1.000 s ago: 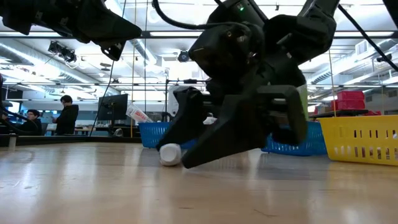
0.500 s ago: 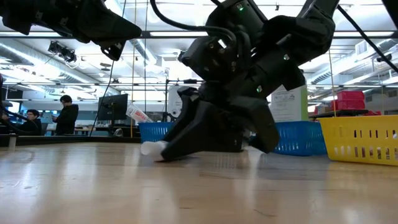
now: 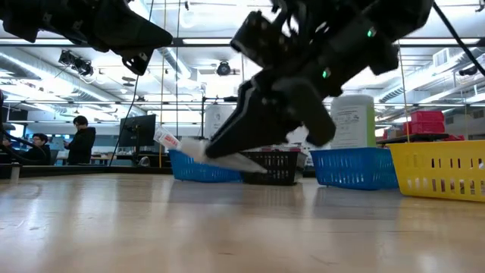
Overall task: Pick & Place Travel size toiletries
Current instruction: Put the toothpaste into the yellow basket, then return to Home Position
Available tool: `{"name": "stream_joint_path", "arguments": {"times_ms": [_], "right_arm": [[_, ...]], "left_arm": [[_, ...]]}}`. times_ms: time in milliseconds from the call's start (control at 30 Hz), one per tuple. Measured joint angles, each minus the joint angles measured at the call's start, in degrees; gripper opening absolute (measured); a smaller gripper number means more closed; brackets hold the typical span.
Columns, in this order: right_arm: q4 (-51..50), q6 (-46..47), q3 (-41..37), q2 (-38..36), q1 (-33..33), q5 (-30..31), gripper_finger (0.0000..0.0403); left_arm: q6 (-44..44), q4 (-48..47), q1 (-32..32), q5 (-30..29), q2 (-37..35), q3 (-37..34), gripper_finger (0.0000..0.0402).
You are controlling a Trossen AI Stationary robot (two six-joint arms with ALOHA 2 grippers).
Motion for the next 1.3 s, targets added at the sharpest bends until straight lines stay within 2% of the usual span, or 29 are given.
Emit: {"name": "stream_joint_path", "arguments": {"times_ms": [300, 433, 567, 700, 800, 900, 1167, 1300], "right_arm": [[-14.1, 8.6, 0.0, -8.7, 2.0, 7.0, 0.0061], [-28.9, 18.4, 0.1, -16.4, 3.6, 8.9, 0.0060], [-48.7, 33.8, 0.1, -25.5, 5.7, 9.4, 0.0058], [-68.5, 47.0, 0.1, -33.2, 8.5, 3.1, 0.0057], [-77.6, 53.5, 0.1, -36.3, 10.9, 0.7, 0.0059], [-80.0, 54.6, -0.9, -36.9, 12.6, 1.5, 0.0061], [-75.0, 54.6, -7.8, -36.7, 13.0, 1.2, 0.0072], [-74.4, 53.9, -10.7, -36.7, 12.7, -0.2, 0.0090]], "left_arm": [[-2.2, 0.0, 0.0, 0.0, 0.0, 0.0, 0.0015], [-2.4, 0.0, 0.0, 0.0, 0.0, 0.0, 0.0010], [-2.7, 0.0, 0.0, -0.1, 0.0, 0.0, 0.0009], [-2.9, 0.1, 0.0, -0.5, 0.0, 0.0, 0.0014], [-2.9, 0.1, 0.0, -1.4, 0.0, 0.0, 0.0014], [-3.4, 0.1, 0.0, -2.8, 0.0, 0.0, 0.0010], [-4.8, 0.1, 0.0, -4.9, 0.0, 0.0, 0.0014], [-4.9, 0.1, 0.0, -5.0, 0.0, 0.0, 0.0017]]}}
